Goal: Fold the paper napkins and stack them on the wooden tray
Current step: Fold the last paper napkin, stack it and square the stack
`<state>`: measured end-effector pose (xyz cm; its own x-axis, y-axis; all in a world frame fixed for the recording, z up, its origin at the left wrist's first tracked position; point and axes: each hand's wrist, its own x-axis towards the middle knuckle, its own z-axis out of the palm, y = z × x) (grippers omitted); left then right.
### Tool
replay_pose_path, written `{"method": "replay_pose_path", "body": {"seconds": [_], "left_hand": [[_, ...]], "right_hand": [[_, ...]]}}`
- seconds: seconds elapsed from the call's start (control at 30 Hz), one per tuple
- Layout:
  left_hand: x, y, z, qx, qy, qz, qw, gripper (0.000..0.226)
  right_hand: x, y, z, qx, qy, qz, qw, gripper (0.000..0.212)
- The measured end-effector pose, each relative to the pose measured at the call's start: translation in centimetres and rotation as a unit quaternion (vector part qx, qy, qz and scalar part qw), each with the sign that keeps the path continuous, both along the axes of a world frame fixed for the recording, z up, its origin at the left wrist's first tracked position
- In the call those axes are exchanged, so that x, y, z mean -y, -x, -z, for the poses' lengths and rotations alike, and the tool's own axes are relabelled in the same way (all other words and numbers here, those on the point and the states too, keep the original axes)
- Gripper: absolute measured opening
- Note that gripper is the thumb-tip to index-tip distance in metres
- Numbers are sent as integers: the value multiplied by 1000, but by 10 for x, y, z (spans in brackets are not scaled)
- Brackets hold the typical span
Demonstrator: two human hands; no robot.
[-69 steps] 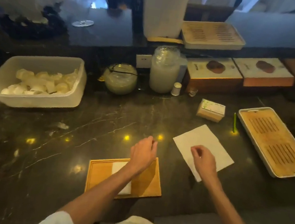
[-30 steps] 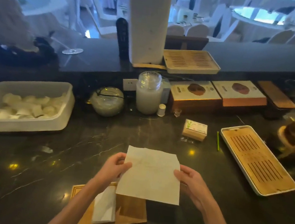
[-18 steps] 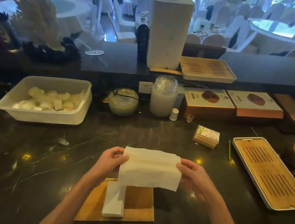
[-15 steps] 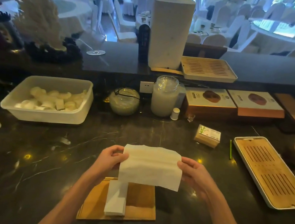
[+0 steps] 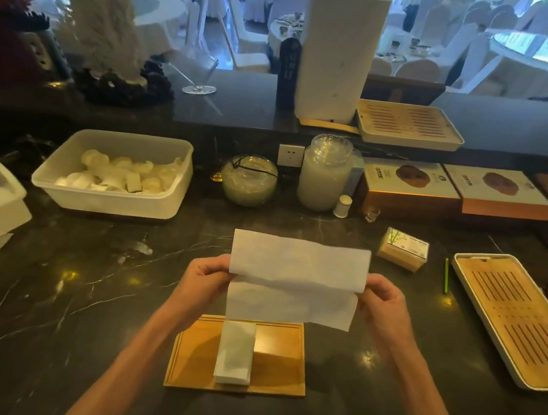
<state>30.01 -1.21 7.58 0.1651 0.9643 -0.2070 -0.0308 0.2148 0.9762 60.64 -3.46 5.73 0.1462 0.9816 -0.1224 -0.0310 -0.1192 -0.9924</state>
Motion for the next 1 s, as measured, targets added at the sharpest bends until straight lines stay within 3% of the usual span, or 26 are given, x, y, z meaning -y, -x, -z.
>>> {"method": "replay_pose_path", "body": {"seconds": [0.13,0.43,0.57,0.67,0.73,0.83,0.93,1.0], "left_hand": [[1,10,-7,-26,-37,1,999,46],[1,23,-14,-44,-77,-11,996,45],[1,31,-12,-45,-90,10,995,43],[3,35,-11,-138,-119,35,983,47],[7,31,-7,-237,-181,45,953,45],[10,14,-8,-262,-243,113,927,35],[5,-6,-16,-249,-199,202,926,55],[2,-15,-21,-222,-158,229,935,44]], "right_hand": [[-4,1,-4,14,-37,-25,999,46],[-9,9,-18,49,-63,-72,994,31],[-7,14,-29,-1,-60,-100,993,21],[-8,22,-39,95,-65,-79,990,12],[-14,29,-48,172,-94,-102,975,15],[-23,46,-73,266,-127,-219,930,33],[-32,63,-91,339,-130,-332,871,45],[-35,72,-98,362,-128,-377,843,48]]}}
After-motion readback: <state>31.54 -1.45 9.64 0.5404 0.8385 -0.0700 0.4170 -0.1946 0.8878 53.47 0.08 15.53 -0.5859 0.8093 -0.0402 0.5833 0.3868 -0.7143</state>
